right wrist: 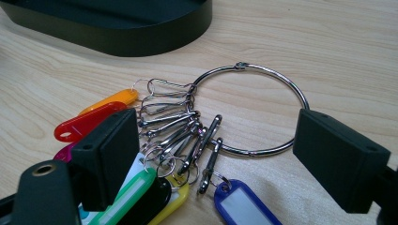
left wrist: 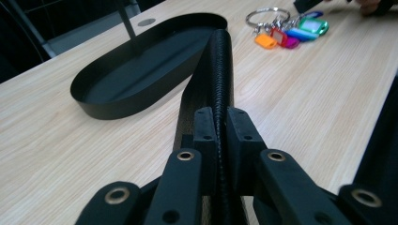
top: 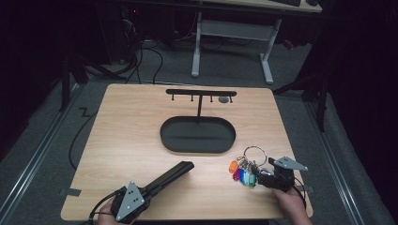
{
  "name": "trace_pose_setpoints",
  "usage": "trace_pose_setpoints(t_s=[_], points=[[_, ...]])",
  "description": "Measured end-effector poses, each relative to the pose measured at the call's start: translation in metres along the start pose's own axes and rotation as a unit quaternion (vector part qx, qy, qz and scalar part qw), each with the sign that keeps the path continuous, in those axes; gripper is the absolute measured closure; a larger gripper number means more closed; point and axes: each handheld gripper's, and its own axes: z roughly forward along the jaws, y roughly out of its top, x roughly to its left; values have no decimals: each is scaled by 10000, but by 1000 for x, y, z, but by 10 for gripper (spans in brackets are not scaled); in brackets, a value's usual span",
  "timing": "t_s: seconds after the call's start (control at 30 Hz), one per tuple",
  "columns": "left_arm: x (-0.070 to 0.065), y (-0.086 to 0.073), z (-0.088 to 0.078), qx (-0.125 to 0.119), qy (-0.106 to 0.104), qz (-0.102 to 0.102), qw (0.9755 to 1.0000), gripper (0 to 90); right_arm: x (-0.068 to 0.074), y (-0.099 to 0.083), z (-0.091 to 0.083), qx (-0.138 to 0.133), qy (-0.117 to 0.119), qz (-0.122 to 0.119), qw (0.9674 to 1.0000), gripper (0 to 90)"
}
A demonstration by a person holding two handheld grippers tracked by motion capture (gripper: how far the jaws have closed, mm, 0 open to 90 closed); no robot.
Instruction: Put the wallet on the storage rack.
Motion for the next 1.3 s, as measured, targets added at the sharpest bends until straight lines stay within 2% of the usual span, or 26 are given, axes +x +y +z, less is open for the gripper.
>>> trace_pose_setpoints(t_s=[0.17,0.37,0.5,0.63,0.87,1.1,1.3], points=[[3,2,-5,-138,-100,-197,9997,836,0,0,0,20,5,11,10000,148],[8,-2,-2,-13,-149,-362,9992,834,0,0,1,38,13,-14,10000,148],[13,-5,-2,-64,-217,-533,9983,830,0,-1,1,53,22,-10,10000,148],[19,-9,-1,-143,-189,-669,9975,818,0,-1,2,72,30,-25,10000,148],[26,-15,-1,-240,-87,-775,9967,790,1,-1,3,135,47,-32,9999,148],[28,-16,-1,-249,74,-807,9964,763,1,-1,4,131,61,-60,9999,148],[30,-18,-1,-249,115,-873,9958,728,1,-1,4,140,71,-56,9999,148]])
